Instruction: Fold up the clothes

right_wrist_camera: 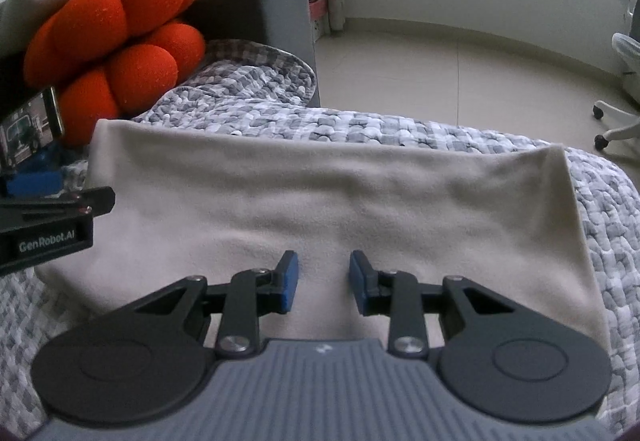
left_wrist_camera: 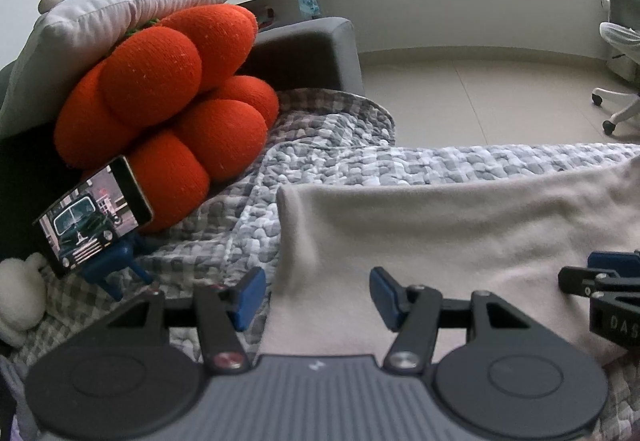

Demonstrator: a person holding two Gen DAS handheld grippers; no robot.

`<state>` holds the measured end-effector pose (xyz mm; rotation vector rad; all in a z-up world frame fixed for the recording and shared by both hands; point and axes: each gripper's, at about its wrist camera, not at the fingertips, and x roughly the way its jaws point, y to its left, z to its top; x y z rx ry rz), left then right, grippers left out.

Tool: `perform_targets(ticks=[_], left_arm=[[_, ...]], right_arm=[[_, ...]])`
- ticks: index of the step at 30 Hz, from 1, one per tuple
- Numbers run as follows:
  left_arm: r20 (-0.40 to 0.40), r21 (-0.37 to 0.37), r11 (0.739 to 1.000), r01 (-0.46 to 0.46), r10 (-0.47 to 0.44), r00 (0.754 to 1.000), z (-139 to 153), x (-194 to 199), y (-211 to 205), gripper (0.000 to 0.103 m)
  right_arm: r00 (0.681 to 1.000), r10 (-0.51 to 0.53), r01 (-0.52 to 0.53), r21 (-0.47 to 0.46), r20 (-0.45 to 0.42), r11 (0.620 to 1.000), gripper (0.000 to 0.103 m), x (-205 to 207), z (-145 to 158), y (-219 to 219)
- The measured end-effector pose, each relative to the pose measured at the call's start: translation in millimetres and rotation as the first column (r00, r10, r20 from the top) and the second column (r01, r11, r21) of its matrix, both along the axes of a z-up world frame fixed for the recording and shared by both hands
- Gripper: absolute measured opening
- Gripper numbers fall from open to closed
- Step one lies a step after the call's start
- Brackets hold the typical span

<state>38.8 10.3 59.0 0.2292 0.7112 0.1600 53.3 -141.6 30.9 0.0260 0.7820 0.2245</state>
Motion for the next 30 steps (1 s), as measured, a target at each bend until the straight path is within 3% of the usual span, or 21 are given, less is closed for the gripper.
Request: perform_targets(ticks=[13, 30], left_arm=[[-0.034, -0.038, 0.998, 0.051, -0.053, 0.998, -7.4, -4.8, -10.5, 0.059], [-0.087, -0.106, 0.994, 0.041, -0.05, 0.995, -16.9, -0.7, -5.8, 0.059]], right_arm=[[0.997, 0.072, -0.072, 0.003, -0.002, 0.997, 0.035, -9.7, 1.0, 12.9], [0.992, 0.129, -0.129, 0.009, -0.013, 0.992, 0.035, -18.5, 1.0, 24.2]])
